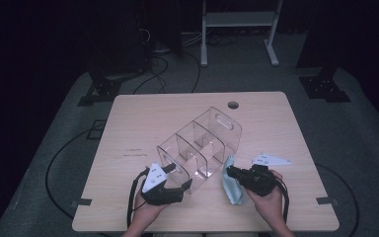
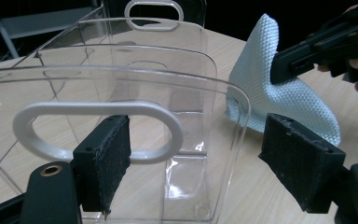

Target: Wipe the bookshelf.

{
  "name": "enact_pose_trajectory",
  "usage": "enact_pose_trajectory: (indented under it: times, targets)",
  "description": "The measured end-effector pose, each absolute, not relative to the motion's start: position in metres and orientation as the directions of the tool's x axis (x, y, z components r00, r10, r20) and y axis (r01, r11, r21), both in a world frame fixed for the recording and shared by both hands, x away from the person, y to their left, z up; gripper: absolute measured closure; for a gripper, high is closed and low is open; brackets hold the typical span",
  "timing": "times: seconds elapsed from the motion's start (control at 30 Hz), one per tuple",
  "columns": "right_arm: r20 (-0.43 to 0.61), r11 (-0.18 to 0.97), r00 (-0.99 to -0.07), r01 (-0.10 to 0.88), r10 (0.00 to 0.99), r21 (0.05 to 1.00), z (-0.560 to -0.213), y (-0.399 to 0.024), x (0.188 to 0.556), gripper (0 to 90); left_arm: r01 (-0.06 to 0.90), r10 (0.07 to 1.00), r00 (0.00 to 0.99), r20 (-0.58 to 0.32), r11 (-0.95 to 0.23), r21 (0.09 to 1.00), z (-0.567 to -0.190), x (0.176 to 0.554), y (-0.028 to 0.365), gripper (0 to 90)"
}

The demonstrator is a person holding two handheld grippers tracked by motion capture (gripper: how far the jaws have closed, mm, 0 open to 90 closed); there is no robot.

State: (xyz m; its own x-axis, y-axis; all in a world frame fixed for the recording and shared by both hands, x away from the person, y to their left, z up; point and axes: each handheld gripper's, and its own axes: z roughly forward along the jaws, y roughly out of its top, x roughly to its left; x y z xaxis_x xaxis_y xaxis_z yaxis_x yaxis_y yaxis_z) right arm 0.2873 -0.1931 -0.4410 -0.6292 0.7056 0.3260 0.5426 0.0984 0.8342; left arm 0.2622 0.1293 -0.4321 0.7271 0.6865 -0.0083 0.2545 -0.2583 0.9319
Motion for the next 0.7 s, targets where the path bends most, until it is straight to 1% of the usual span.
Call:
enact_pose_trajectory:
  times: [0.1,0.23,0.4,0.47,0.7]
  targets:
    - [0.329,0.087,-0.619,0.544,0.713,0.835,-0.441,-0.197,0.289,83.7,0.253,0.699,0.716,0.003,-0.264,0.931,-0.433,0.263,0.125,28.1]
    - [0.332,0.082,-0.609,0.550,0.721,0.831,-0.442,-0.200,0.289,83.7,0.247,0.718,0.696,0.023,-0.269,0.931,-0.434,0.261,0.122,36.9]
    - [0.331,0.081,-0.606,0.550,0.723,0.831,-0.443,-0.201,0.289,83.7,0.255,0.703,0.711,0.003,-0.262,0.931,-0.435,0.261,0.122,45.9]
    - [0.325,0.083,-0.606,0.546,0.726,0.834,-0.442,-0.202,0.289,83.7,0.249,0.693,0.721,0.000,-0.260,0.933,-0.436,0.261,0.124,47.2]
    - [0.325,0.070,-0.595,0.544,0.735,0.836,-0.441,-0.208,0.288,83.7,0.239,0.675,0.738,0.010,-0.276,0.931,-0.436,0.262,0.126,47.4]
